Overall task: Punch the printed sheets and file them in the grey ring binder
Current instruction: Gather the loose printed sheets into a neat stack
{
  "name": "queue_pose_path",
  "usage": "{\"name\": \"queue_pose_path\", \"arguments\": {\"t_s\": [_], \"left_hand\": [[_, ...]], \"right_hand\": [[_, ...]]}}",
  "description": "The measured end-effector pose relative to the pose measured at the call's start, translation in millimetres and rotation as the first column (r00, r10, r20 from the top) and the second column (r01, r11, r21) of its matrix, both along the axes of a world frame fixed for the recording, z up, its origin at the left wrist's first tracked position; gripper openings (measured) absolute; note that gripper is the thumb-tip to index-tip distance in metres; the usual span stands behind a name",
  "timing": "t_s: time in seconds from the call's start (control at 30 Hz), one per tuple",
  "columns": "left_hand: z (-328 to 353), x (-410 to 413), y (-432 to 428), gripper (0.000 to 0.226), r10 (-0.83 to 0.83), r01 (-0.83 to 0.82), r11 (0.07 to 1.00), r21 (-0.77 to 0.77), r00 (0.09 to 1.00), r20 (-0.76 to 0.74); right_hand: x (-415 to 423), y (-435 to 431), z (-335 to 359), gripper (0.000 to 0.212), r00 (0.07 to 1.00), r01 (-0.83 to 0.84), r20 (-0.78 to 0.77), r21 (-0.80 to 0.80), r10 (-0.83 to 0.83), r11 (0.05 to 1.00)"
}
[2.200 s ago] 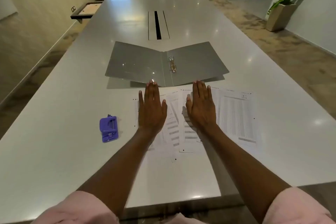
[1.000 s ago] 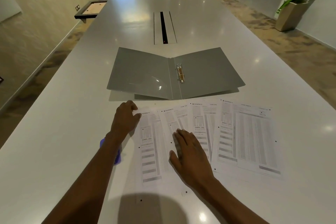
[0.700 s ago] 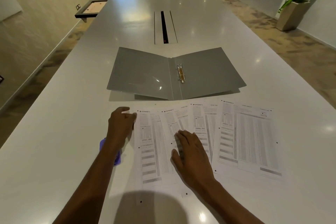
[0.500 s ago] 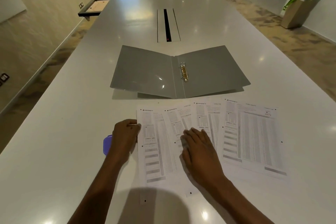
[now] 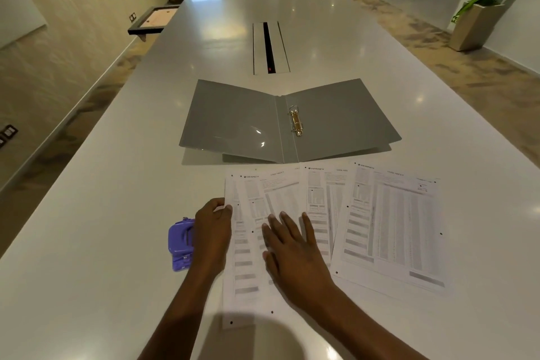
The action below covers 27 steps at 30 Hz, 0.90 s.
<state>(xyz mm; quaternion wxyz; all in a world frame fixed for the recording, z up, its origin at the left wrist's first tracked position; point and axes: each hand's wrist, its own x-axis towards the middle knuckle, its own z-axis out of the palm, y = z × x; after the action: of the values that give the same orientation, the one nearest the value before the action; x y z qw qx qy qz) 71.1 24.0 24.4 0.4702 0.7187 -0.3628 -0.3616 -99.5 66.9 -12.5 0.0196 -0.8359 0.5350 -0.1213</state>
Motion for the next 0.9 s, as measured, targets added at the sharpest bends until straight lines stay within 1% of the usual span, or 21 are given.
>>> {"name": "queue_pose_path", "arguments": {"t_s": [0.1,0.17,0.27,0.37,0.5,0.6,0.63,0.73,0.9], "left_hand": [[3.0,-8.1,1.2,0.011,0.06,-0.06,0.998,-0.005,0.996,-0.06],[1.3,-10.8,0.4,0.015,0.078,-0.078,0.997,0.005,0.994,-0.071],[1.1,-12.4,-0.1,0.031,0.054,-0.054,0.998,0.027,0.998,-0.028],[3.7,-15.8,3.0,0.036,-0.007,0.005,1.0,0.019,0.998,0.067],[11.4,-12.1,4.5,0.026,-0.056,0.06,0.998,-0.026,0.987,0.151],[16.6,-1.8,3.3,0.015,-0.098,0.112,0.992,-0.059,0.974,0.204],[20.0,1.4,3.0,0.014,-0.1,0.118,0.991,-0.069,0.971,0.217],[34.2,11.2,1.5,0.015,-0.098,0.127,0.985,-0.117,0.969,0.227],[64.1,33.4,-0.6,0.019,-0.088,0.14,0.973,-0.184,0.961,0.262]], "right_hand": [[14.2,-0.9,-1.2,0.05,1.0,0.006,0.001,0.0,-0.006,1.0],[22.1,-0.8,-1.4,0.052,0.999,0.028,0.022,0.001,-0.028,1.0],[31.8,1.5,-1.1,0.053,0.996,0.058,0.062,0.019,-0.059,0.998],[38.2,3.9,-2.8,0.053,0.993,0.059,0.095,0.037,-0.062,0.998],[35.1,3.4,0.7,0.052,0.983,0.055,0.175,0.044,-0.062,0.998],[18.3,-3.9,10.8,0.054,0.956,0.124,0.256,0.088,-0.143,0.988],[10.2,-7.3,13.9,0.056,0.948,0.157,0.261,0.108,-0.18,0.982],[-14.9,-17.8,13.8,0.059,0.945,0.235,0.2,0.128,-0.258,0.963],[-32.1,-20.0,4.3,0.053,0.948,0.277,0.123,0.137,-0.293,0.951]]}}
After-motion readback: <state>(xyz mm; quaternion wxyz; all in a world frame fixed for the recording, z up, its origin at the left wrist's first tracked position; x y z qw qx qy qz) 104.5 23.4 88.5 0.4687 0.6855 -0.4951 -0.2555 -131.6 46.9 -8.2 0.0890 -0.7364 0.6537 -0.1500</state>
